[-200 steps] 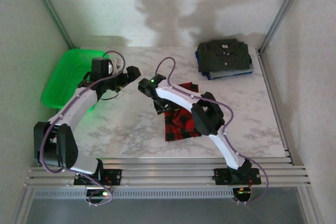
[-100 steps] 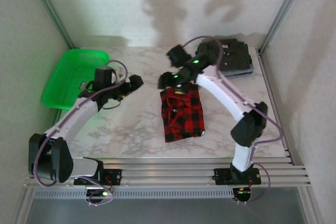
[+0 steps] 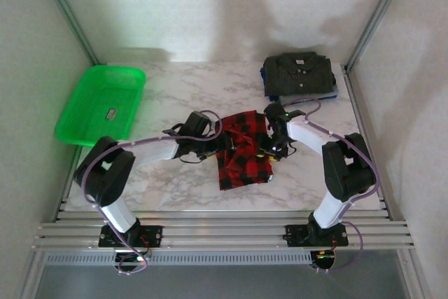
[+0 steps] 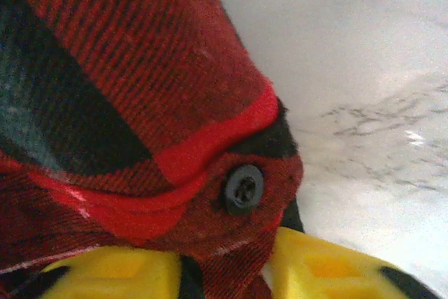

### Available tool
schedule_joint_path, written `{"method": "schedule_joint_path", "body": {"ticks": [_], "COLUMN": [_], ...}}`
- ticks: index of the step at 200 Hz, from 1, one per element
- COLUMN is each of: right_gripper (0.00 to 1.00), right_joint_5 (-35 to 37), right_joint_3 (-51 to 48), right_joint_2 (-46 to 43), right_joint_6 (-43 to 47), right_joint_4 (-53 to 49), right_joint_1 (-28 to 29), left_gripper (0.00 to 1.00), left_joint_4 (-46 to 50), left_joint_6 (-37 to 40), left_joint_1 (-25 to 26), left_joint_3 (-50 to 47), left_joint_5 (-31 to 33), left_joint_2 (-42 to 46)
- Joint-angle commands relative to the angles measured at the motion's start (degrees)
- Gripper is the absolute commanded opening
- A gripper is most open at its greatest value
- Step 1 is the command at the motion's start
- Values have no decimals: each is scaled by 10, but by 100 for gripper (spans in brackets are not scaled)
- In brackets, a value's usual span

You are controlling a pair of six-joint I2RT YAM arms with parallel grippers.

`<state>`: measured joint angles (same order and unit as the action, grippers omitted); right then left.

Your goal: Fold and stack the long sleeve shirts

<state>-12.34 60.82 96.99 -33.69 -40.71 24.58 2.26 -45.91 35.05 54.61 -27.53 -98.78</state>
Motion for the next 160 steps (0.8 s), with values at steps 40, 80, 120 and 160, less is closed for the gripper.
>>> {"method": "schedule_joint_path", "body": {"ticks": [40, 80, 120, 160], "right_gripper": [25, 23, 50, 71], "right_joint_5": [-86, -177, -142, 48], "right_joint_3": [-82, -58, 99, 254], "right_joint_2": [-37, -5, -22, -13], "right_joint_6": [-83, -209, -139, 96], "right_joint_4": [126, 177, -27, -246], "right_joint_1": [29, 135, 130, 58], "left_gripper": [35, 22, 31, 70], "left_joint_4": [71, 149, 241, 271], "left_joint_6": [108, 288, 472, 497], "left_joint_1": [-8, -45, -66, -64], "left_joint_3": [122, 222, 315, 423], "left_joint_5": [38, 18, -61, -71], "left_joint_2": [-121, -165, -210, -262]}}
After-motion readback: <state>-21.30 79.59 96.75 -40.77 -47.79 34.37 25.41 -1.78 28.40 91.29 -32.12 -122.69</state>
